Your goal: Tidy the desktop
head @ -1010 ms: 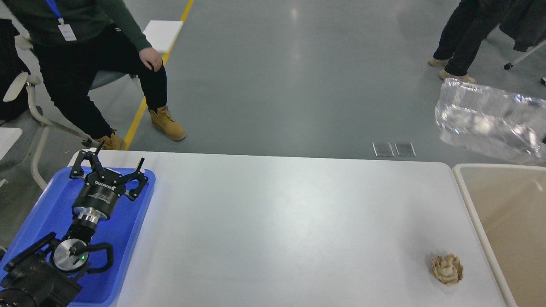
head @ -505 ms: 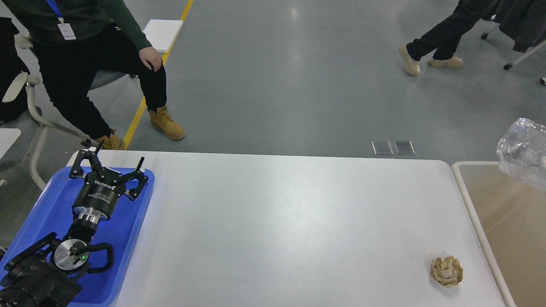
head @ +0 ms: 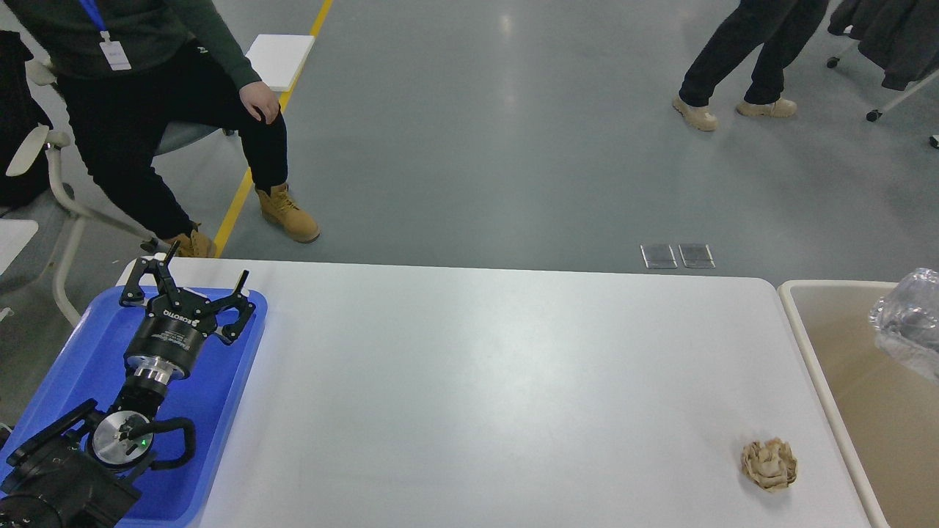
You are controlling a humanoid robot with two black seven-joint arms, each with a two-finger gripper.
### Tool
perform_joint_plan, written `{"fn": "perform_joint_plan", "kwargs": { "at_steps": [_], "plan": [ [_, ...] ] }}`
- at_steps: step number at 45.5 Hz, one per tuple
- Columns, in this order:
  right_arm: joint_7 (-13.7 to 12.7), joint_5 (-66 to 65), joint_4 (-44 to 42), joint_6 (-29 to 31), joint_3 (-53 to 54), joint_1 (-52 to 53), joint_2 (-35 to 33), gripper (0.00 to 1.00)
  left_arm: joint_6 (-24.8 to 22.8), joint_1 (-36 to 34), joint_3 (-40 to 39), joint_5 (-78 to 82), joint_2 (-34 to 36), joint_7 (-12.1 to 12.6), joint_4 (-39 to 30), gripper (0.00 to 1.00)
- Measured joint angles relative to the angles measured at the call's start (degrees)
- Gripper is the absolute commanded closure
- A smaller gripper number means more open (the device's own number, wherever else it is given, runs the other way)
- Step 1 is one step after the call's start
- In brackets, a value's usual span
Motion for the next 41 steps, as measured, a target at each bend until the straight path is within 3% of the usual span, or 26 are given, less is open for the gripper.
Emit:
{"fn": "perform_joint_plan", "kwargs": {
  "at_steps": [33, 41],
  "plan": [
    [-1.53, 1.40, -11.30, -7.12, 23.67, -23.95, 4.66, 1.00, 0.00, 0.00, 0.00, 0.00, 0.01, -0.09, 0.02, 0.01],
    [-1.56, 0.98, -11.64, -7.66, 25.26, -25.73, 4.53, 0.67, 0.00, 0.00, 0.00, 0.00, 0.01, -0.09, 0.02, 0.01]
  ]
}}
